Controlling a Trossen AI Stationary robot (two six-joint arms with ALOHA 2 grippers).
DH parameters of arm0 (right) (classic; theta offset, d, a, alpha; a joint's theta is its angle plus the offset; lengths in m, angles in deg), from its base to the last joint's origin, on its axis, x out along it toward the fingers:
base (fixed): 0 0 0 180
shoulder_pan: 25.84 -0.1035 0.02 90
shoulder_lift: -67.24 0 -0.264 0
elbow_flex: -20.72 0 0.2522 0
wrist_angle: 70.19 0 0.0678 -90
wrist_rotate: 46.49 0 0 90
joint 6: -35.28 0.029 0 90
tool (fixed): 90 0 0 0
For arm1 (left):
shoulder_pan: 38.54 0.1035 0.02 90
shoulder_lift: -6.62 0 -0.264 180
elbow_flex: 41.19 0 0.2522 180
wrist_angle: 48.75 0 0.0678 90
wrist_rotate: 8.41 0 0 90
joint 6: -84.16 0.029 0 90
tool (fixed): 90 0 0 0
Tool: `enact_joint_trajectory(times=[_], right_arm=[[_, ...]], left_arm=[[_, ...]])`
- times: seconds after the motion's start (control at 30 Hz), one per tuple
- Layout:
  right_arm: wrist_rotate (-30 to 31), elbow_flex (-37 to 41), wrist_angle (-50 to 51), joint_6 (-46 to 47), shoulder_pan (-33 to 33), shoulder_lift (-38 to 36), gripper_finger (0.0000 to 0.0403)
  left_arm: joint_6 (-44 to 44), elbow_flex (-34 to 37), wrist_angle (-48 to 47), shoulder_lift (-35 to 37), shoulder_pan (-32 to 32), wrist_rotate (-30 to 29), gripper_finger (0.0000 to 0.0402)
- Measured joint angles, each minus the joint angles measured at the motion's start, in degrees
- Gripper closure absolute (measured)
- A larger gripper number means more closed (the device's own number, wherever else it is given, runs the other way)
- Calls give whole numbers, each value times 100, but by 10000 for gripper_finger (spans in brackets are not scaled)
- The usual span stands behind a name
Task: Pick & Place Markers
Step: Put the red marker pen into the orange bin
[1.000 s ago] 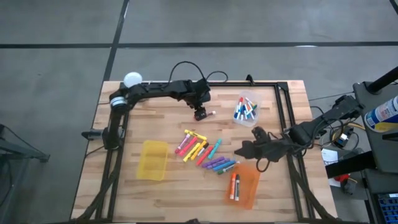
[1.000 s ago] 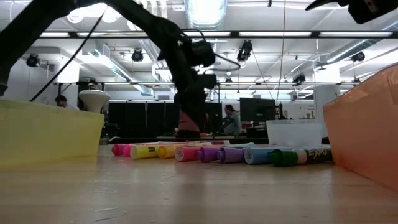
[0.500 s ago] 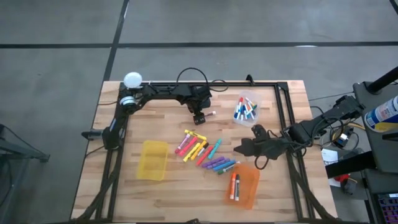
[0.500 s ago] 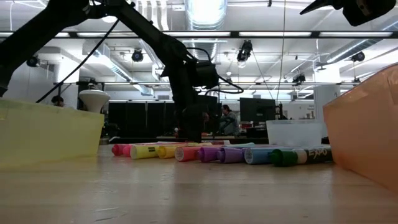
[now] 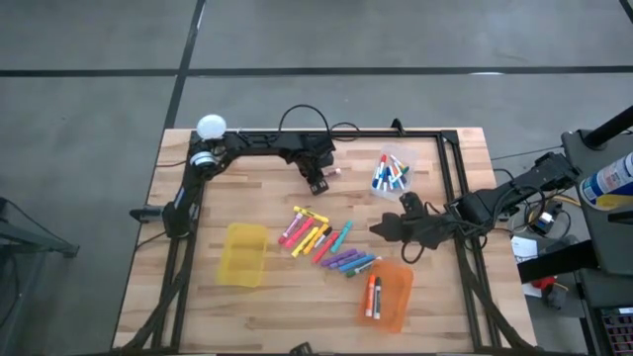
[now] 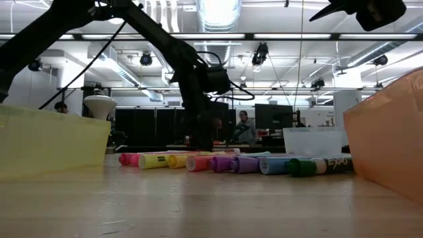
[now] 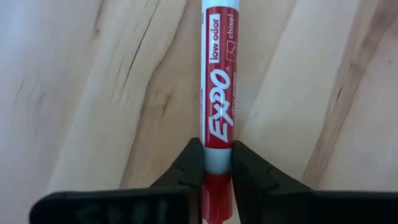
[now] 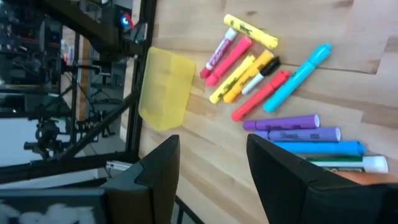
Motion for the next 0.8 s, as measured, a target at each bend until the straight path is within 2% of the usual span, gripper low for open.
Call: enact_joint_trajectory(times=[0.17, 0.3, 0.5, 0.63, 0.8], right_arm=[[53, 0, -35, -92, 19, 0, 223], [352, -9, -283, -380, 21, 0, 223], [920, -15, -722, -942, 30, -2, 223], [1509, -15, -755, -855, 34, -2, 223], [2174, -20, -848, -625, 87, -2, 223]], left_arm=[[-265, -35, -243, 116, 154, 527, 357], [-600, -39, -253, 419, 256, 1094, 357], [-1228, -39, -1, 1062, 293, 1945, 357], [-1864, -39, 326, 1567, 288, 2396, 357], [-2576, -37, 674, 2174, 285, 2681, 357]])
